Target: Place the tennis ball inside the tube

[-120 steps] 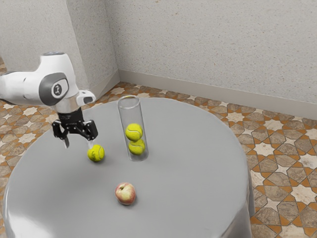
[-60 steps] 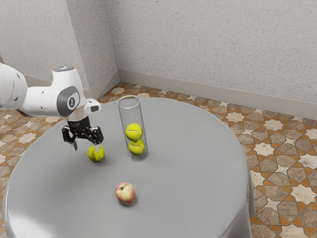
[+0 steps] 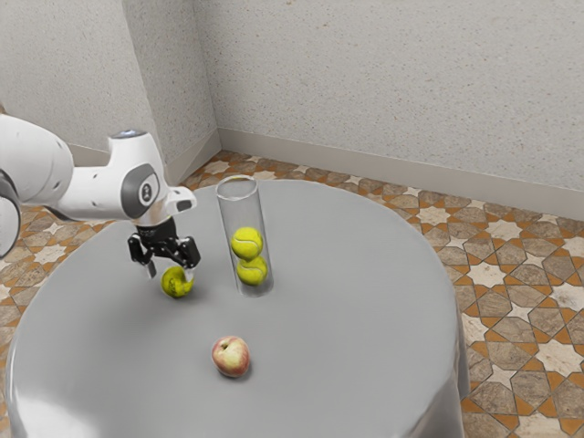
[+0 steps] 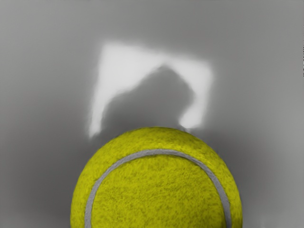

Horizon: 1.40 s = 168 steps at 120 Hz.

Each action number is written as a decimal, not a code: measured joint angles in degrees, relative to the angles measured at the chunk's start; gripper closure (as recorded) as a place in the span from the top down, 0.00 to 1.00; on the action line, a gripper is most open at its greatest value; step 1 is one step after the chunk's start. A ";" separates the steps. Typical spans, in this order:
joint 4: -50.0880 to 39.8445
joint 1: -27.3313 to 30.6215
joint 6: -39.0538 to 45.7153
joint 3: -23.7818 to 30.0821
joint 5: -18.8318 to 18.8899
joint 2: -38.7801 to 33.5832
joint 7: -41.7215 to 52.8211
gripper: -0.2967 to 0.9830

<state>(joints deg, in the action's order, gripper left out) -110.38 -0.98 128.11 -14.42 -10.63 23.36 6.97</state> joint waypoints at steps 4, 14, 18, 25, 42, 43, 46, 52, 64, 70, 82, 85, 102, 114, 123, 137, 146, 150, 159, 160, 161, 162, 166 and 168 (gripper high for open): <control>0.07 0.00 0.06 0.00 -0.21 0.15 0.41 0.77; 0.13 0.00 0.24 0.00 -0.71 0.71 1.41 0.77; 0.14 0.00 0.41 0.01 -0.94 1.01 1.80 0.77; 0.15 0.01 0.68 0.01 -1.61 1.63 2.47 0.77; 0.81 0.01 1.39 0.02 -2.81 2.93 4.01 0.77; 0.91 0.01 1.42 0.02 -2.87 3.03 4.10 0.77; 1.21 0.01 1.50 0.02 -3.02 3.30 4.37 0.77; 1.62 0.00 1.65 0.04 -3.26 3.72 4.86 0.77; 1.86 0.01 1.86 0.01 -4.06 4.18 5.78 0.77; 1.84 0.01 1.94 0.01 -4.50 4.29 6.20 0.77; 1.82 0.01 2.17 0.01 -5.28 4.29 6.93 0.71; 1.82 0.01 2.26 0.01 -5.41 4.29 7.09 0.69; 1.74 0.01 2.60 0.01 -5.94 4.13 7.83 0.62; 1.73 0.01 2.73 0.01 -6.10 4.11 8.23 0.59; 1.68 0.01 2.80 0.01 -6.14 4.04 8.46 0.58; 1.25 0.00 2.64 0.01 -6.02 1.47 8.57 0.56; 0.91 -0.17 1.24 0.05 -5.17 -3.20 8.06 0.55; 1.04 -0.30 0.08 0.03 -4.30 -5.34 7.61 0.55; 2.66 -0.66 -3.83 0.08 -1.61 -9.41 6.06 0.54; 3.09 -0.68 -4.35 0.09 -1.31 -9.66 5.87 0.54; 3.69 -0.68 -4.92 0.11 -0.98 -9.86 5.67 0.54; 4.22 -0.69 -5.46 0.14 -0.66 -10.04 5.46 0.54; 6.67 -0.71 -7.77 0.26 0.55 -10.53 4.64 0.54; 7.92 -0.72 -8.96 0.40 1.10 -10.71 4.21 0.54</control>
<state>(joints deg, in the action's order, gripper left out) -102.46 -1.69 119.15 -14.01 -9.52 12.64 11.18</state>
